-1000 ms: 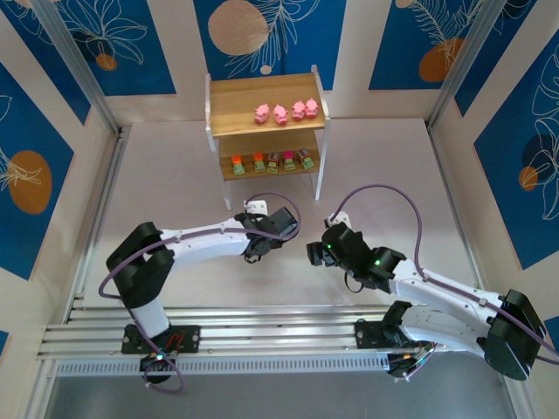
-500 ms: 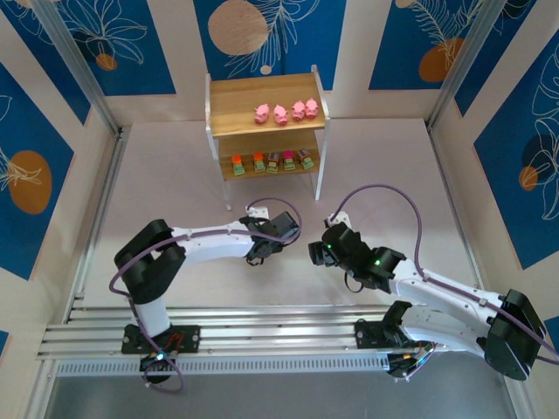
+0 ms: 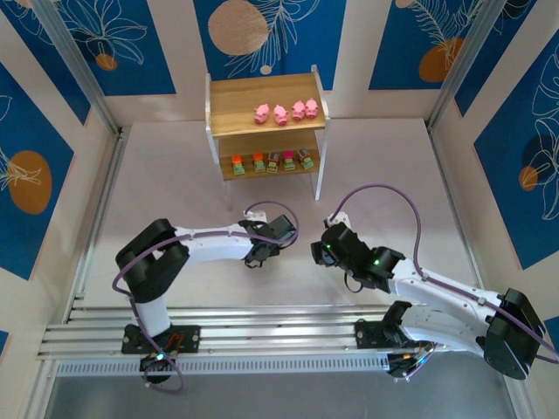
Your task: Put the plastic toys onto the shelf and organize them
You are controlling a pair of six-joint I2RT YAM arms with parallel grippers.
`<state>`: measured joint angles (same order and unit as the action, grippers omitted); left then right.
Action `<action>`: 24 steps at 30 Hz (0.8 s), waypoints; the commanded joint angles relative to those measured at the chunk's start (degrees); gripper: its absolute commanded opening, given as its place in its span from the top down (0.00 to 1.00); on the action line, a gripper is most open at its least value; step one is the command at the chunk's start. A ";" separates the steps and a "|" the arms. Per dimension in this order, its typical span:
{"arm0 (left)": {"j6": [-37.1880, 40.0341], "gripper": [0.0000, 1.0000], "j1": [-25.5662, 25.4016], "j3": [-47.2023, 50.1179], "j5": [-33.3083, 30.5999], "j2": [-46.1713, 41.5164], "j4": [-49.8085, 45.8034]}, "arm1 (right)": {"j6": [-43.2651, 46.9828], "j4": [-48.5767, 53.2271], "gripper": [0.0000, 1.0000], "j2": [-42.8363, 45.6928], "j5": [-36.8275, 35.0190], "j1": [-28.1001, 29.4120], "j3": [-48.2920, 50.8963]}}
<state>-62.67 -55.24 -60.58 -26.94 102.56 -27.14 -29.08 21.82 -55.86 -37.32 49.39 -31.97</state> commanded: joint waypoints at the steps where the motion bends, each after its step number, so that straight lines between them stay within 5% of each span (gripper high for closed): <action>1: -0.01 0.41 1.08 0.85 0.98 0.62 1.42 | -0.37 -0.51 0.31 -0.24 -0.21 0.27 -0.04; 24: 2.02 0.54 3.54 1.13 1.24 0.93 2.22 | -0.18 -0.65 0.44 -1.15 0.09 0.38 -0.32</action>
<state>-61.41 -52.34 -59.92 -25.91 102.56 -24.80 -29.08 21.85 -56.90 -37.30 49.39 -31.97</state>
